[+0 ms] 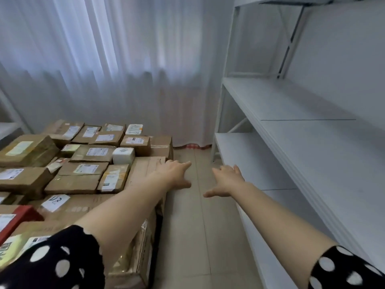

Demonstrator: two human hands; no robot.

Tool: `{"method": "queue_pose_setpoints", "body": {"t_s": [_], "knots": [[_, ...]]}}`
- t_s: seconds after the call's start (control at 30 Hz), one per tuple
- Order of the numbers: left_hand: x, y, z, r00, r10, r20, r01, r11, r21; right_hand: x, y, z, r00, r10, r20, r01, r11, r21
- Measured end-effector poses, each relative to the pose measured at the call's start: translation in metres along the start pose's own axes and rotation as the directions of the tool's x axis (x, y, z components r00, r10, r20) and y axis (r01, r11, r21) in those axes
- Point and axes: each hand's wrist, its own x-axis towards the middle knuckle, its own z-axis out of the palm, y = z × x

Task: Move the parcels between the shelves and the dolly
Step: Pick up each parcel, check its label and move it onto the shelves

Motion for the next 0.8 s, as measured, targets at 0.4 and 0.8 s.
{"method": "queue_pose_setpoints", "body": {"t_s": [0.4, 0.8], "knots": [[-0.212, 0.105, -0.004, 0.883, 0.467, -0.055, -0.458, 0.880, 0.123, -0.305, -0.032, 0.018, 0.907, 0.393, -0.150, -0.400, 0.917, -0.017], [-0.548, 0.255, -0.012, 0.508, 0.813, -0.286, -0.808, 0.565, 0.170, -0.736, -0.079, 0.036, 0.582, 0.713, -0.391, -0.763, 0.645, 0.041]]}}
